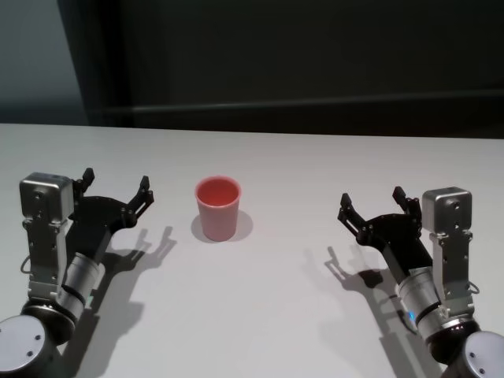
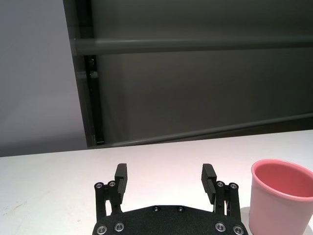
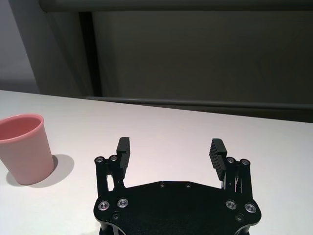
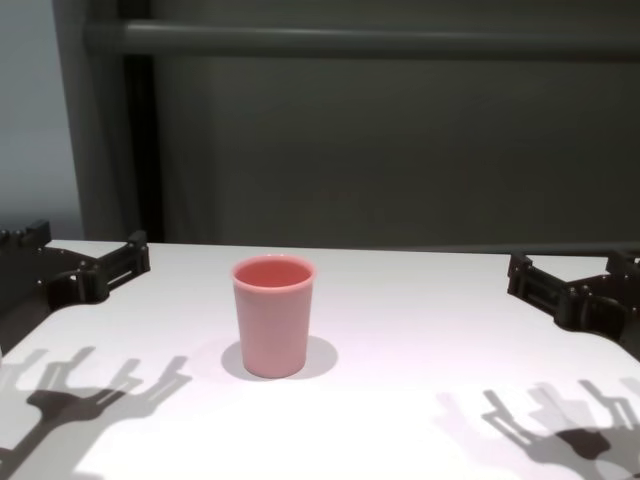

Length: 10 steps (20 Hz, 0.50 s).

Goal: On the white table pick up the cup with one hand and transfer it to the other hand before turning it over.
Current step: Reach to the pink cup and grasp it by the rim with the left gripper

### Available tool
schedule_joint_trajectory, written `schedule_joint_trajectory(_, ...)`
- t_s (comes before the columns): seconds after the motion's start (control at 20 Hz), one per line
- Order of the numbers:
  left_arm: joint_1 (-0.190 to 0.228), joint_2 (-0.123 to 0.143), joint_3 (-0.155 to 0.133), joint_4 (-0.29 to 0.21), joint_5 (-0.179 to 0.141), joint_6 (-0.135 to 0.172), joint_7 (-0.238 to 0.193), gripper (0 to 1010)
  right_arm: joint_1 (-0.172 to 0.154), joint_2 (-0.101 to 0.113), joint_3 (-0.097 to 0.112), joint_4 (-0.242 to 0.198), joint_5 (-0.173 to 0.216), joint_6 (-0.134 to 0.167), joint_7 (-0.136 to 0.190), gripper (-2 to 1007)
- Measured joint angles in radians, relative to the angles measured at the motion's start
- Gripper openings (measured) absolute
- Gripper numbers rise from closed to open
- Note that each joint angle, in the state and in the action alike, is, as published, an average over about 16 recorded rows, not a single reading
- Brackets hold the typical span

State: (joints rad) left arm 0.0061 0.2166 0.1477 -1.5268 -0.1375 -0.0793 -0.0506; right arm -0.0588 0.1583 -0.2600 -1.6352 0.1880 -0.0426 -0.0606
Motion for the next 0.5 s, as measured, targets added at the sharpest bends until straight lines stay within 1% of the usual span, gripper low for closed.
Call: schedule_joint_trajectory(0.5, 0.000, 0.000, 0.000, 0.000, 0.000, 0.000, 0.000, 1001, 0.000, 0.000, 0.000, 0.000, 0.000, 0.000, 0.000, 1002)
